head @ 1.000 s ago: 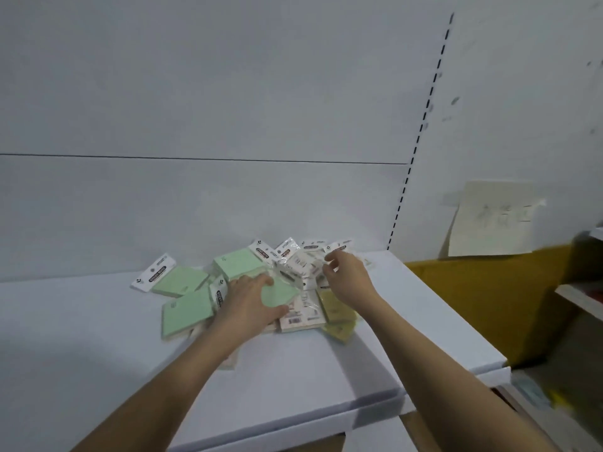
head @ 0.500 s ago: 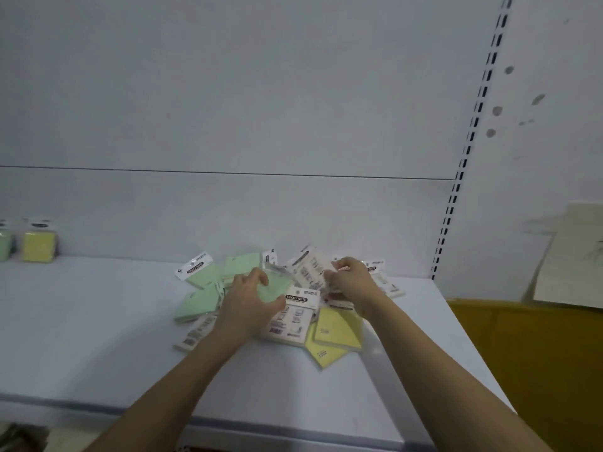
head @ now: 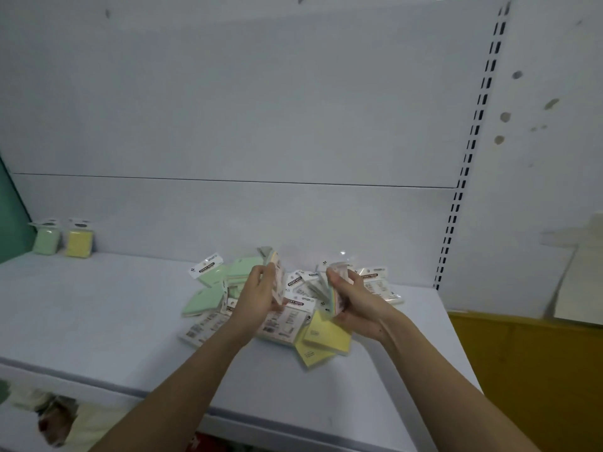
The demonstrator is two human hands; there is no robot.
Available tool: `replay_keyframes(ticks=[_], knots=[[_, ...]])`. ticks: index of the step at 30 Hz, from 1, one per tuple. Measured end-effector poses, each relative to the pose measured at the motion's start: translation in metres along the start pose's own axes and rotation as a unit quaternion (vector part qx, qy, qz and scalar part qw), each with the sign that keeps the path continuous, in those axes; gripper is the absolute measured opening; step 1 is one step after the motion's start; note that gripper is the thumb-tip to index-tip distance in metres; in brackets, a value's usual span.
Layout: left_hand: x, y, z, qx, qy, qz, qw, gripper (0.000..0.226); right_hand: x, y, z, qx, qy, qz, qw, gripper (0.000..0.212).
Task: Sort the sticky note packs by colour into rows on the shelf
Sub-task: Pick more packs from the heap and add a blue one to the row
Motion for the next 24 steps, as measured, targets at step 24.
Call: replay_keyframes(ticks=[24], knots=[[0.006,-0.016,-0.048,-0.083,-0.161,-0.075,0.981,0.027,0.018,-0.041,0.013,-0.121,-0.238,-0.171,0.948,0.022]])
Point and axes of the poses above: each hand's wrist, its own y-axis towards the middle knuckle, its own z-axis out of the palm, x = y × z, the point moved 9 cm from there along y, towards the middle knuckle, and after that the axes turned 15 degrees about z, right-handed, at the moved point
